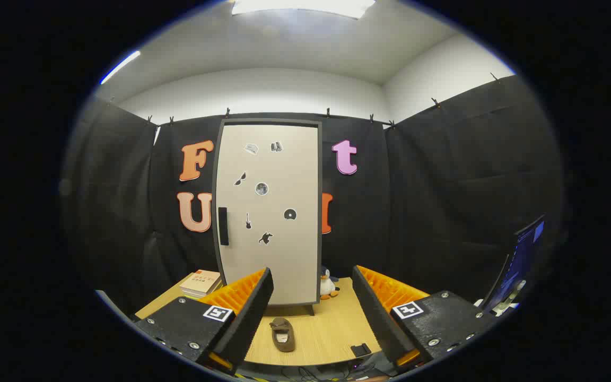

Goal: Open the shoe cabinet door, grab the shoes and put them into the shoe cabinet, then close the shoe cabinet door.

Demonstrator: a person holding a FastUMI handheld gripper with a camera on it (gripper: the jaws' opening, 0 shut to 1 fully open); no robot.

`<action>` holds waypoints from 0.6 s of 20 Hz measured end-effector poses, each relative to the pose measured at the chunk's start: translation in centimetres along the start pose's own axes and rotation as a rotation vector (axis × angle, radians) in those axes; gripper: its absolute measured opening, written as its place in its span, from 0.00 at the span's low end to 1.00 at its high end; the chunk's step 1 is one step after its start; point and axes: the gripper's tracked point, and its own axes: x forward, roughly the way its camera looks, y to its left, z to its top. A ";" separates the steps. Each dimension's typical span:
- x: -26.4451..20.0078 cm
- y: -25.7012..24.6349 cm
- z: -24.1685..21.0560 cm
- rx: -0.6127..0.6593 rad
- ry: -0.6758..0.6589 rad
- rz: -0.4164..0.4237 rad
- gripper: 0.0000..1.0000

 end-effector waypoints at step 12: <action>0.0 0.0 -0.2 -0.004 0.002 0.008 0.94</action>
